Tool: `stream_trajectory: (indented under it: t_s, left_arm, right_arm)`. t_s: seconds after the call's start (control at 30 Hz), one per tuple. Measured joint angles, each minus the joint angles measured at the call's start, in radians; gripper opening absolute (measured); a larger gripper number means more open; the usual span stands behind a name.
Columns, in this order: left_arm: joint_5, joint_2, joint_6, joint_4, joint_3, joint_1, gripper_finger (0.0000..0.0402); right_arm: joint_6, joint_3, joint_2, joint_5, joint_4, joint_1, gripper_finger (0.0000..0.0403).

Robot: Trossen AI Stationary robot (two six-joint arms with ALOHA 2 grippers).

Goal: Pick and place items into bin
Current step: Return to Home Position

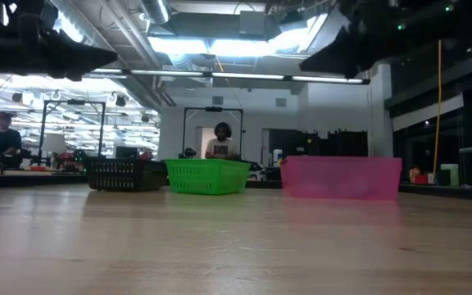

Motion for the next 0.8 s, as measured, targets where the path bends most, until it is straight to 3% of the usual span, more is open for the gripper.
stream_trajectory:
  t_s: [0.33,0.53,0.8]
  left_arm:
    - [-0.001,0.0,-0.015,-0.036,0.0,0.0,0.0002]
    - [-0.076,0.0,-0.027,-0.036,0.0,0.0,0.0002]
    - [-0.076,0.0,-0.056,-0.094,0.0,0.0,0.0002]
  right_arm:
    - [-0.02,-0.269,-0.293,-0.045,0.148,-0.028,0.0]
    - [-0.024,-0.386,-0.49,-0.049,0.153,-0.054,0.0]
    - [-0.021,-0.518,-0.667,-0.129,0.144,-0.092,0.0]
